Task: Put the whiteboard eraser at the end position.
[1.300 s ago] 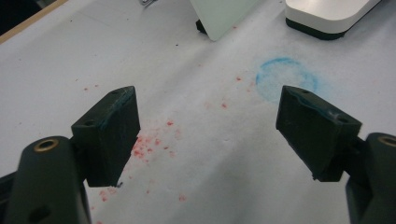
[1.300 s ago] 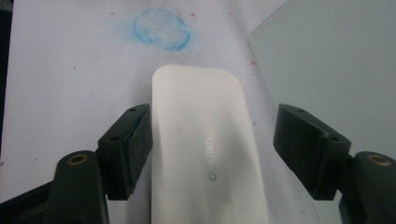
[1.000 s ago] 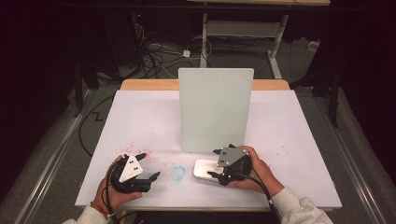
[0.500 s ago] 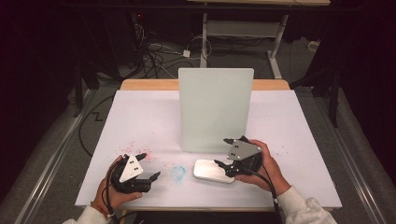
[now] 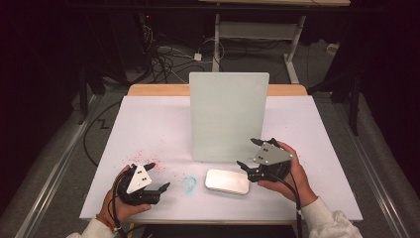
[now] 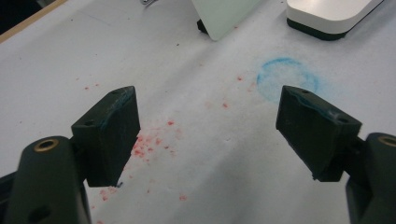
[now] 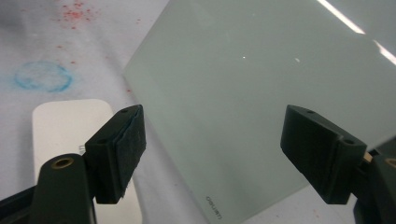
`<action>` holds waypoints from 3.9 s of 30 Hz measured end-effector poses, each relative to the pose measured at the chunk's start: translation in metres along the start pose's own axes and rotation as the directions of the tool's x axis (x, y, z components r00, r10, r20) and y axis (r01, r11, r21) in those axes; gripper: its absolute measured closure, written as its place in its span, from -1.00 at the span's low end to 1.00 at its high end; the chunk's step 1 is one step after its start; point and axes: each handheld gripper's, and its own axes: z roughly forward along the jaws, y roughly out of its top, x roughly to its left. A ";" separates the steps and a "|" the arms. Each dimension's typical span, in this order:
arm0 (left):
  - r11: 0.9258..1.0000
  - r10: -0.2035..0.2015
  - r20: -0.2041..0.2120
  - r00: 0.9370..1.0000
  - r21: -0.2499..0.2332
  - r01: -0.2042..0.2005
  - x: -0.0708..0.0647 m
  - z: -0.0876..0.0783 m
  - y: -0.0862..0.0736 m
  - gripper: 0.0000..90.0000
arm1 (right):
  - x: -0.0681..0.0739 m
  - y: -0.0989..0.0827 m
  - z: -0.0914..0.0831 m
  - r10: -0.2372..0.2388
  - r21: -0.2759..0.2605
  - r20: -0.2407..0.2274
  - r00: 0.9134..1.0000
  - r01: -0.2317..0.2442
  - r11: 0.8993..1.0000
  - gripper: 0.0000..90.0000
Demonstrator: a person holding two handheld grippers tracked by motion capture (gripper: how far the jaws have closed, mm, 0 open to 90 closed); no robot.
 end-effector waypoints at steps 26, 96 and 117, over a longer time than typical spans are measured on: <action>1.000 -0.001 0.000 1.000 0.001 0.001 0.000 0.001 0.000 -0.54 | -0.019 -0.031 -0.030 0.051 -0.013 0.146 0.988 -0.050 0.999 -0.51; 1.000 -0.020 -0.024 1.000 0.008 0.020 0.001 0.004 0.003 -0.54 | -0.013 -0.113 -0.068 0.187 0.007 0.193 0.963 -0.192 0.981 -0.56; 0.999 -0.040 -0.015 0.999 0.016 0.041 0.007 0.009 0.002 -0.54 | -0.017 -0.116 -0.063 0.183 0.022 0.197 0.963 -0.191 0.981 -0.57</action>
